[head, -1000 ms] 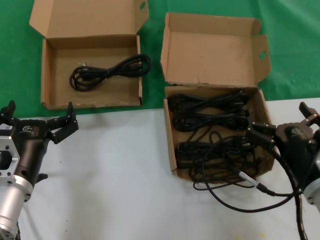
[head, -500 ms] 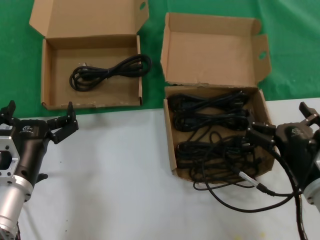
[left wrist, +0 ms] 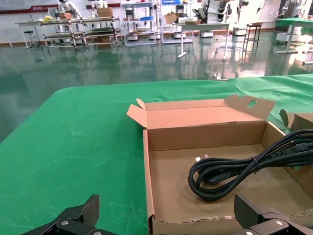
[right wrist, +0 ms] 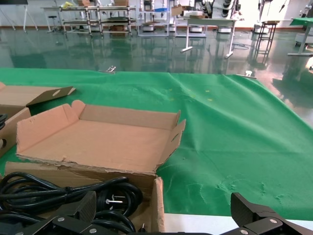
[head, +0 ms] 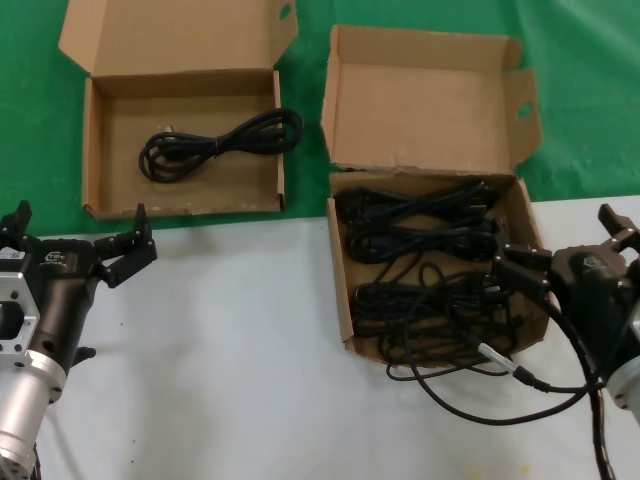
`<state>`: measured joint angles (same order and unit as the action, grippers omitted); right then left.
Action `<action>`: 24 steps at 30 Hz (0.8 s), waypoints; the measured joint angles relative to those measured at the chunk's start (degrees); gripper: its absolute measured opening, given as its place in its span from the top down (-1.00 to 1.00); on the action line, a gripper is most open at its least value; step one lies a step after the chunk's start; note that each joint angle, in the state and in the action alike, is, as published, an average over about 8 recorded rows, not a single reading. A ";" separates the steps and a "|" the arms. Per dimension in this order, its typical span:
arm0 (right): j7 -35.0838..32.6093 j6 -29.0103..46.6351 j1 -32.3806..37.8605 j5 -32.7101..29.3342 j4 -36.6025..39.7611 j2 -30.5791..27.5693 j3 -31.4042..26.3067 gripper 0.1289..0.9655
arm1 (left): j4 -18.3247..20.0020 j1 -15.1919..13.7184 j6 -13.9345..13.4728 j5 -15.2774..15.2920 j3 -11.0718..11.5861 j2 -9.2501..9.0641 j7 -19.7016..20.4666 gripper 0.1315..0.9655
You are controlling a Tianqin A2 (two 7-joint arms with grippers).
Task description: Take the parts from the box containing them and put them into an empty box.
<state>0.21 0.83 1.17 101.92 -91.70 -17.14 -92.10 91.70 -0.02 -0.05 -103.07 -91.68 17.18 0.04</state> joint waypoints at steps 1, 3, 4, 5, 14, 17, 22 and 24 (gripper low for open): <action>0.00 0.00 0.00 0.00 0.00 0.00 0.00 -1.00 | 0.00 0.00 0.00 0.00 0.00 0.00 0.00 -1.00; 0.00 0.00 0.00 0.00 0.00 0.00 0.00 -1.00 | 0.00 0.00 0.00 0.00 0.00 0.00 0.00 -1.00; 0.00 0.00 0.00 0.00 0.00 0.00 0.00 -1.00 | 0.00 0.00 0.00 0.00 0.00 0.00 0.00 -1.00; 0.00 0.00 0.00 0.00 0.00 0.00 0.00 -1.00 | 0.00 0.00 0.00 0.00 0.00 0.00 0.00 -1.00; 0.00 0.00 0.00 0.00 0.00 0.00 0.00 -1.00 | 0.00 0.00 0.00 0.00 0.00 0.00 0.00 -1.00; 0.00 0.00 0.00 0.00 0.00 0.00 0.00 -1.00 | 0.00 0.00 0.00 0.00 0.00 0.00 0.00 -1.00; 0.00 0.00 0.00 0.00 0.00 0.00 0.00 -1.00 | 0.00 0.00 0.00 0.00 0.00 0.00 0.00 -1.00; 0.00 0.00 0.00 0.00 0.00 0.00 0.00 -1.00 | 0.00 0.00 0.00 0.00 0.00 0.00 0.00 -1.00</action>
<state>0.21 0.83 1.17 101.92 -91.70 -17.14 -92.10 91.70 -0.02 -0.05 -103.07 -91.68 17.18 0.04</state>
